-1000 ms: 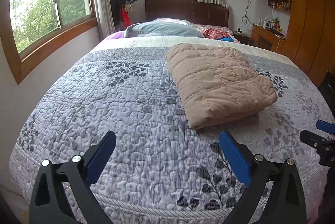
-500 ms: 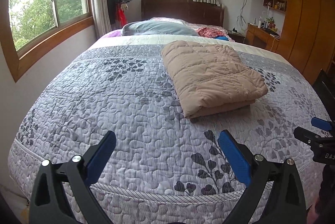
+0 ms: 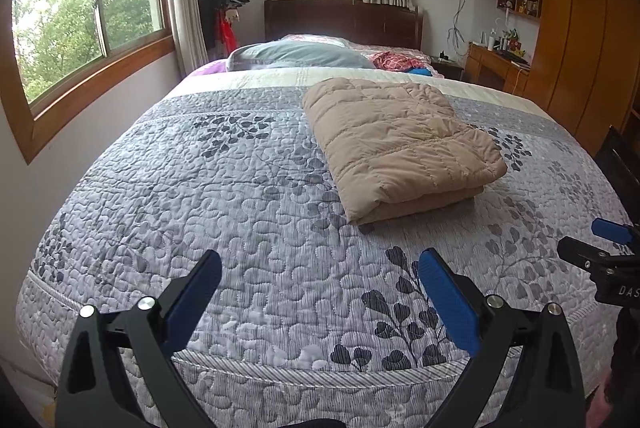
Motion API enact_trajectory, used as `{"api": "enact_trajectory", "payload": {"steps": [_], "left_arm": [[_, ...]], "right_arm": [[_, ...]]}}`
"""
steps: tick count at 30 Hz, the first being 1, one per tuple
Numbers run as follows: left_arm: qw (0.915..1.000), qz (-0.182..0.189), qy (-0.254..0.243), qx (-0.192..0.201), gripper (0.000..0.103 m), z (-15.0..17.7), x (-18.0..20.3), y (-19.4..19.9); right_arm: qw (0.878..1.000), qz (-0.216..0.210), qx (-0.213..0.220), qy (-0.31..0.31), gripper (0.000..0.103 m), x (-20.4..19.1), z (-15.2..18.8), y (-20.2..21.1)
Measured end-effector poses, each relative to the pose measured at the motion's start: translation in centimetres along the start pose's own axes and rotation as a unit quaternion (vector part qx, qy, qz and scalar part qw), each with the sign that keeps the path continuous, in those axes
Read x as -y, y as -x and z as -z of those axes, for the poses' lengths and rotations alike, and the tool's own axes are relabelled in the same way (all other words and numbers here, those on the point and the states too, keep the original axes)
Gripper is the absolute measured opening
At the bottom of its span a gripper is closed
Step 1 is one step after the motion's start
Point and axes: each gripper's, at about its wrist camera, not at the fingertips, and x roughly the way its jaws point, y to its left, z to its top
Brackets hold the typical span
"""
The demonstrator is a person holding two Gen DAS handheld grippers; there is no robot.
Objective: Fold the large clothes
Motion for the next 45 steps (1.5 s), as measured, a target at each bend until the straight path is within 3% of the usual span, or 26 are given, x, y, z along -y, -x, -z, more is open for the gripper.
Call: {"api": "enact_trajectory", "payload": {"steps": [45], "left_arm": [[0.9999, 0.010, -0.012, -0.001, 0.099, 0.08, 0.47, -0.12]], "right_arm": [[1.000, -0.003, 0.000, 0.003, 0.099, 0.27, 0.02, 0.07]]}}
